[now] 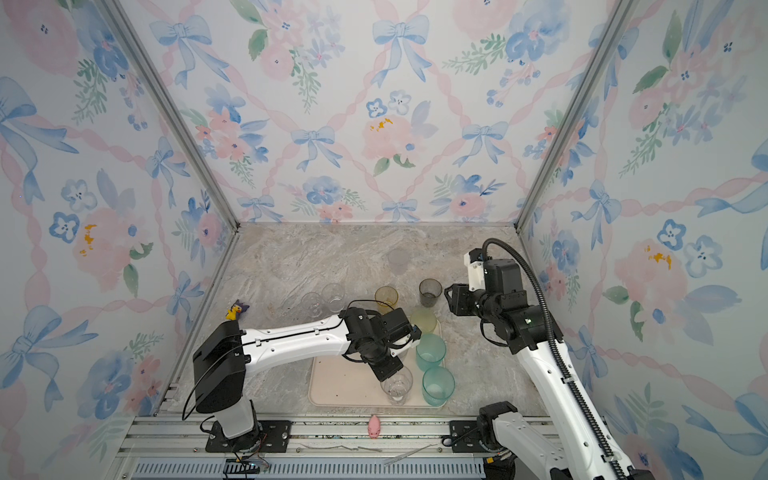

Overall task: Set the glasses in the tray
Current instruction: 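Lower the clear faceted cup onto the tray beside the teal cups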

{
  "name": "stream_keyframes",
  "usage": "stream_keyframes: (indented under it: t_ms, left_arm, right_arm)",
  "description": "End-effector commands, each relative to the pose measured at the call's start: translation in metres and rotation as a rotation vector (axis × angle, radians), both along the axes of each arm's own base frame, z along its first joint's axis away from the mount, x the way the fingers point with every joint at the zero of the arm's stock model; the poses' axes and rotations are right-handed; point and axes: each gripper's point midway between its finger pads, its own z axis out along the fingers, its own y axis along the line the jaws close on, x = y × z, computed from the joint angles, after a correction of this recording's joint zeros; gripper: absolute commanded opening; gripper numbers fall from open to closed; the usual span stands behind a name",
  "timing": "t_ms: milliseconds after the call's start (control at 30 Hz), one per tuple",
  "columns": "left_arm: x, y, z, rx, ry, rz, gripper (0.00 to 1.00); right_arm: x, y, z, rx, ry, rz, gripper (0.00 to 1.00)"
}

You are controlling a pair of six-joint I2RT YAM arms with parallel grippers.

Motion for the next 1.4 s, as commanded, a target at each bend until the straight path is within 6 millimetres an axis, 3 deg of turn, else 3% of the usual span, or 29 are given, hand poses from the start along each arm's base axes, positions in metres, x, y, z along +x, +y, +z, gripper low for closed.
stream_keyframes:
  t_ms: [0, 567, 1100, 1367]
  left_arm:
    - [0.007, -0.005, 0.003, -0.014, -0.003, -0.007, 0.00]
    - [0.019, -0.004, -0.003, 0.024, -0.046, 0.012, 0.00]
    - [0.018, -0.004, -0.005, 0.037, -0.054, 0.014, 0.00]
    - [0.016, -0.006, -0.001, 0.031, -0.073, 0.012, 0.16]
  right_arm:
    - [0.003, 0.002, 0.007, -0.009, -0.021, 0.010, 0.50]
    - [0.008, 0.003, 0.000, -0.015, -0.006, 0.014, 0.50]
    - [0.009, 0.004, -0.001, -0.010, -0.002, 0.020, 0.50]
    - [0.010, 0.005, 0.000, -0.009, -0.004, 0.026, 0.50]
